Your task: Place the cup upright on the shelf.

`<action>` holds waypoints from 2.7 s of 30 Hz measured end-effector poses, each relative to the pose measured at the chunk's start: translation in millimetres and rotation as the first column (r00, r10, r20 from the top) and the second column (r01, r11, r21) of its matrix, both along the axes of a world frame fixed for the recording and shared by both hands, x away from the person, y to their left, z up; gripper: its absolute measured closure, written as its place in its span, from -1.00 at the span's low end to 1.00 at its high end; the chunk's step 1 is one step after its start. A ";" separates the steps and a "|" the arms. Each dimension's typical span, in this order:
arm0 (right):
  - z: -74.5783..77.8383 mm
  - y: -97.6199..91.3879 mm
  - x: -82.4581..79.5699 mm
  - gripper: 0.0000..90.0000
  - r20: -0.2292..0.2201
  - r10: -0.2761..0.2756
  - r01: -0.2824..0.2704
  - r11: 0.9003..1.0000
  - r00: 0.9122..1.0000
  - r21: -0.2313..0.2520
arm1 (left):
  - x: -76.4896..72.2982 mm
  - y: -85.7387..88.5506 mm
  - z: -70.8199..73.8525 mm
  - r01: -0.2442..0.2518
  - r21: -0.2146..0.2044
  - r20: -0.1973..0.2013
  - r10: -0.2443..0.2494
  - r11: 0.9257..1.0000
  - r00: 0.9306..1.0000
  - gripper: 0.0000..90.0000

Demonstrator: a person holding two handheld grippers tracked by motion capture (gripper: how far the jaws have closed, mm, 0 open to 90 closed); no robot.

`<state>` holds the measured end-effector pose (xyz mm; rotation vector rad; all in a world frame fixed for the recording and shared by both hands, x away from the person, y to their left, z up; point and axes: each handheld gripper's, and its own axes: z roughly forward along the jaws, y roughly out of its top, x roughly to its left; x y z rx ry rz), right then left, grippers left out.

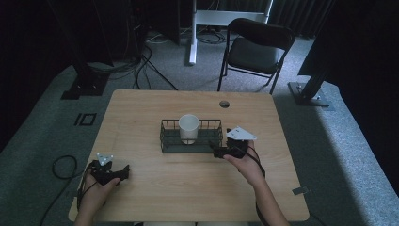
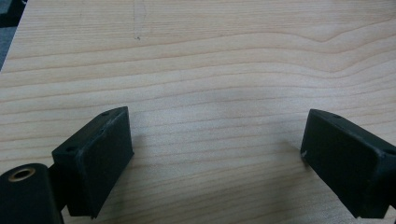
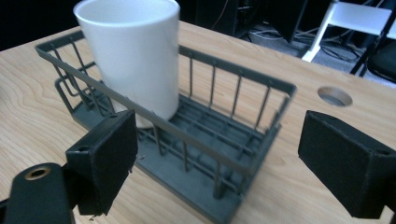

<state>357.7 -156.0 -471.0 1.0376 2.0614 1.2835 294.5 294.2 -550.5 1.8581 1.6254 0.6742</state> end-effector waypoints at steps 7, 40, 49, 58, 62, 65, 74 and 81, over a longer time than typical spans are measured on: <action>-12.4 -17.1 -4.9 -0.74 -0.024 -0.025 0.025 1.000 0.999 -0.002 | 0.0 0.0 0.0 0.000 0.000 0.000 0.000 1.000 1.000 -0.79; -58.1 -94.0 -22.1 -0.74 -0.118 -0.135 0.130 0.990 0.984 -0.046 | 0.0 -0.1 0.1 -0.001 -0.001 0.000 0.001 1.000 1.000 -0.79; -68.0 -115.5 -31.2 -0.74 -0.165 -0.132 0.125 0.991 0.977 -0.053 | 0.0 -0.1 0.1 -0.001 -0.001 -0.001 0.001 1.000 1.000 -0.79; -71.1 -136.6 -39.7 -0.74 -0.204 -0.155 0.145 0.988 0.967 -0.060 | 0.0 -0.1 0.1 -0.001 -0.001 -0.001 0.001 1.000 1.000 -0.79; -73.6 -144.5 -42.2 -0.74 -0.219 -0.173 0.160 0.984 0.960 -0.076 | 0.0 -0.1 0.1 -0.001 -0.001 0.000 0.001 1.000 1.000 -0.79; -74.7 -150.1 -43.2 -0.74 -0.215 -0.186 0.166 0.980 0.959 -0.109 | 0.0 -0.1 0.1 -0.001 -0.001 -0.001 0.001 1.000 1.000 -0.79; -80.2 -157.7 -44.2 -0.74 -0.237 -0.246 0.211 0.964 0.940 -0.161 | 0.0 -0.1 0.1 -0.001 -0.001 -0.001 0.001 1.000 1.000 -0.79; -82.5 -160.8 -43.7 -0.74 -0.260 -0.258 0.221 0.961 0.930 -0.163 | 0.0 -0.1 0.1 -0.001 -0.001 -0.001 0.001 1.000 1.000 -0.79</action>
